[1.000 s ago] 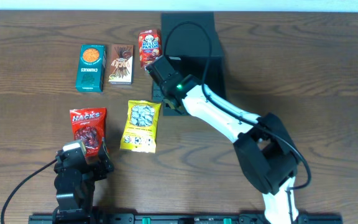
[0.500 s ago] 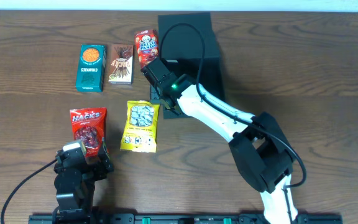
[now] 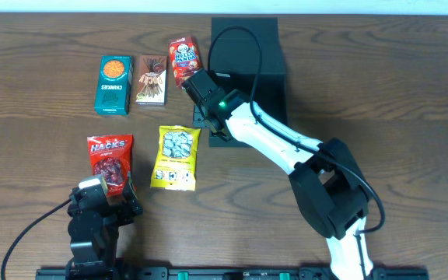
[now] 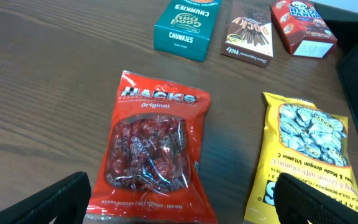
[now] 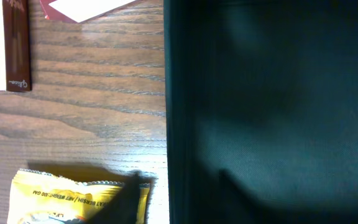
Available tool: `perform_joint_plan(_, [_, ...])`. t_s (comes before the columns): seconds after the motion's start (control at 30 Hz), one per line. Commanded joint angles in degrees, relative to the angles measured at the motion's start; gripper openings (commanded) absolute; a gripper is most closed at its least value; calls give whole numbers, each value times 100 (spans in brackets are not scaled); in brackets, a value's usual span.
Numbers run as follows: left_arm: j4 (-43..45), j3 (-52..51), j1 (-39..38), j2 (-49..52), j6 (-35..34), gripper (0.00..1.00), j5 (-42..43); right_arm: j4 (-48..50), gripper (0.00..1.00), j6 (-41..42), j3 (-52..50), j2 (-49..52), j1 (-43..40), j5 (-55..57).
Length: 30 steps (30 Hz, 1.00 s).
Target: Pack container
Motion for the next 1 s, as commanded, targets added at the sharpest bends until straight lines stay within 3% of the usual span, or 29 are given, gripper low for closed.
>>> perform_joint_plan(0.0, [7,-61,37,-33,-4,95,-57,-24,63,-162,114,28,-44,-28])
perform_joint_plan(0.07, [7,-61,37,-33,-4,95,-57,-109,86,-354,223,17,-44,-57])
perform_joint_plan(0.13, [9,-61,37,-33,-4,95,-57,-323,99,-581,487,15,-52,59])
perform_joint_plan(0.43, [7,-61,37,-33,-4,95,-57,-1456,99,-2216,2962,15,-245,365])
perform_joint_plan(0.73, [7,-61,37,-33,-4,95,-57,-258,99,-3711,3353,195,-382,140])
perform_joint_plan(0.97, [9,-61,37,-33,-4,95,-57,756,99,-3847,3353,1088,-435,-251])
